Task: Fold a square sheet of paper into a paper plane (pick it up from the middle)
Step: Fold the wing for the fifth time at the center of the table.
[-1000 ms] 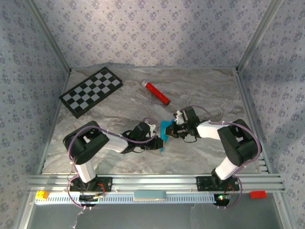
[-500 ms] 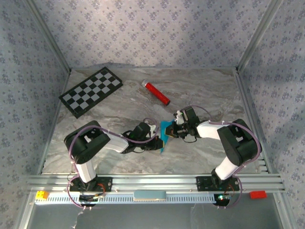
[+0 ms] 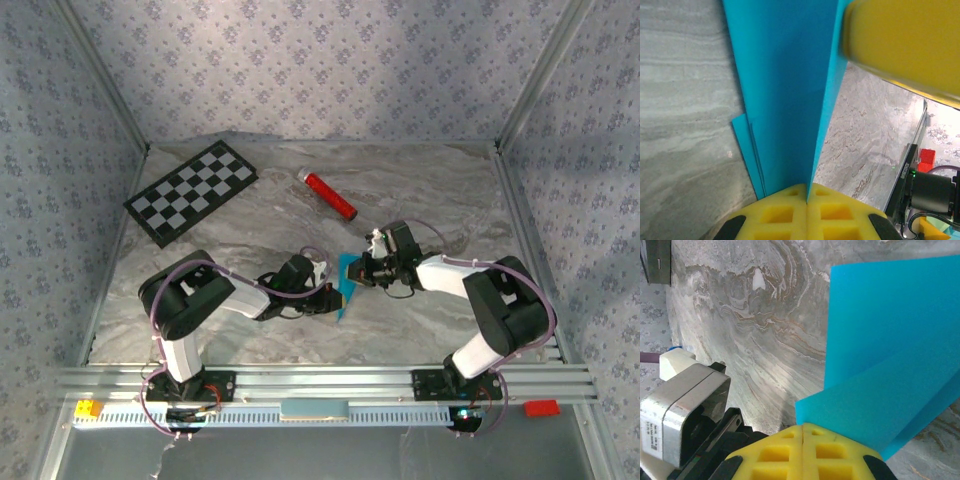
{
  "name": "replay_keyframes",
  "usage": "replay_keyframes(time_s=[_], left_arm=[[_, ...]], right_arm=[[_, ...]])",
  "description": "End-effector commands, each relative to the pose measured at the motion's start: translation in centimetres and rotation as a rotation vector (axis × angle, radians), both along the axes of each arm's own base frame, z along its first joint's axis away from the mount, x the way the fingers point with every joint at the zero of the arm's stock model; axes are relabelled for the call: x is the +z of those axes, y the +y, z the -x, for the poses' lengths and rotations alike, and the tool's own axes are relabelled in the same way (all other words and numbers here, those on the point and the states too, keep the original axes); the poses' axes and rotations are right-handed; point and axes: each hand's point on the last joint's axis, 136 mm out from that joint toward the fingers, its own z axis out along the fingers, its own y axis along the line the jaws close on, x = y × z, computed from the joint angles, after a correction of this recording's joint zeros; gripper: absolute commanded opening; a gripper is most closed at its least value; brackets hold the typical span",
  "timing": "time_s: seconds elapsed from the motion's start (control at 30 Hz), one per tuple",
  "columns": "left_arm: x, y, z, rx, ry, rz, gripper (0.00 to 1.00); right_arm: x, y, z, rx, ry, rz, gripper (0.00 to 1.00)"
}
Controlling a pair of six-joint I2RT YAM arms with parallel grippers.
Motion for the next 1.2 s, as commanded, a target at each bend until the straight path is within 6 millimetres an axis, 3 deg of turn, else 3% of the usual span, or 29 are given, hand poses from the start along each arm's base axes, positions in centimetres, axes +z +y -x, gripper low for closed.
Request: replay_keyframes(time_s=[0.0, 0.33, 0.73, 0.93, 1.17], left_arm=[[-3.0, 0.5, 1.3, -0.011, 0.072, -0.075, 0.01], [-4.5, 1.3, 1.7, 0.008, 0.123, -0.123, 0.00], [-4.6, 1.5, 1.8, 0.010, 0.128, -0.133, 0.01], [-3.5, 1.0, 1.7, -0.014, 0.112, -0.116, 0.06], [-0.5, 0.0, 1.3, -0.035, 0.074, -0.056, 0.12]], right_arm=[[-0.9, 0.0, 0.5, 0.015, 0.024, 0.000, 0.03], [-1.8, -0.4, -0.2, -0.012, 0.036, 0.020, 0.03], [-3.2, -1.0, -0.2, -0.028, 0.072, 0.045, 0.03], [-4.7, -1.9, 0.4, -0.053, 0.103, 0.099, 0.02], [-5.4, -2.3, 0.8, -0.056, 0.117, 0.118, 0.02]])
